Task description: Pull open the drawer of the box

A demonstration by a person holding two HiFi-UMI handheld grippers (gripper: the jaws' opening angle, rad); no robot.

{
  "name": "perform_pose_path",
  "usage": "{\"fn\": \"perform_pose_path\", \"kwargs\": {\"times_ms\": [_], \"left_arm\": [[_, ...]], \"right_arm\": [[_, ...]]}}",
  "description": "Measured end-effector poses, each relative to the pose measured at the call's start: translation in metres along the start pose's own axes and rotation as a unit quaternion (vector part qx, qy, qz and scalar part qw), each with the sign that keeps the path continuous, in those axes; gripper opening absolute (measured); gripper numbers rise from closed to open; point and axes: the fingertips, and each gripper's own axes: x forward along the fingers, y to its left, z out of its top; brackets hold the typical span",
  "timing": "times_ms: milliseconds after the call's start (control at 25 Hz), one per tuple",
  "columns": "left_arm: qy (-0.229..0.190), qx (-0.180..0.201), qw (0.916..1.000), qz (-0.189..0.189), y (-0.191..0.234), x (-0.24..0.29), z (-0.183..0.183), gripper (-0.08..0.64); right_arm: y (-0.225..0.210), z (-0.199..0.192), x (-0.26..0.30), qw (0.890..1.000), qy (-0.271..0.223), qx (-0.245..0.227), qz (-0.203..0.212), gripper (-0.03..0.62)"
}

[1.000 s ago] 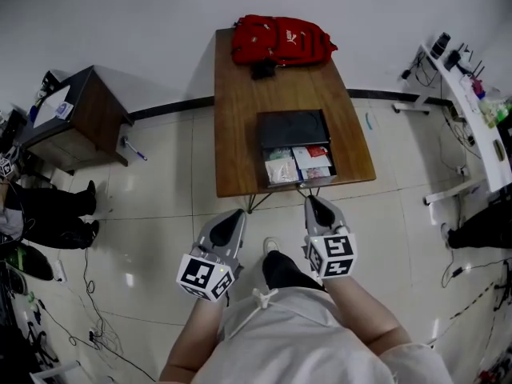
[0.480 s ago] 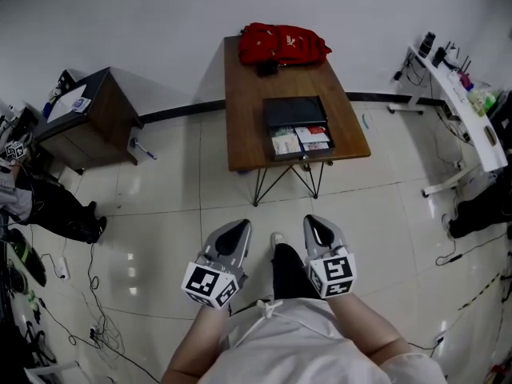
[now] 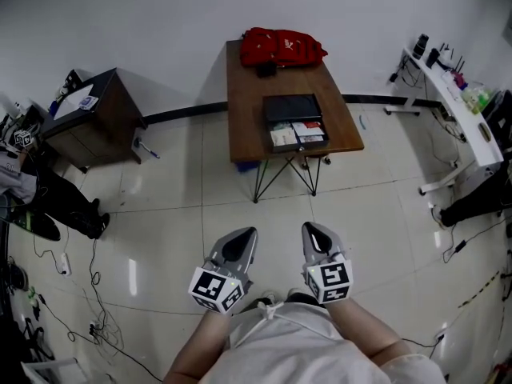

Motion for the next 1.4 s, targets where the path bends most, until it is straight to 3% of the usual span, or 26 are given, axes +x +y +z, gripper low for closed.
{"fn": "perform_pose_path", "kwargs": {"times_ms": [560,1160,1400], "left_arm": [[0.000,-0.005,1.0000,0.009,-0.064,0.004,-0.012,0.006],[-0.020,0.011,0.9996,0.016,-0.064,0.010,0.010,0.006],[-0.020,0.016,0.9996,0.016,-0.062,0.012,0.012,0.006]], "right_arm": [[-0.020,-0.009,-0.055,0.999,0.010,0.024,0.032,0.005],[-0.028,0.008,-0.057,0.999,-0.005,0.019,0.029,0.005],[-0.025,0.017,-0.053,0.999,-0.018,-0.004,0.034,0.005]]}}
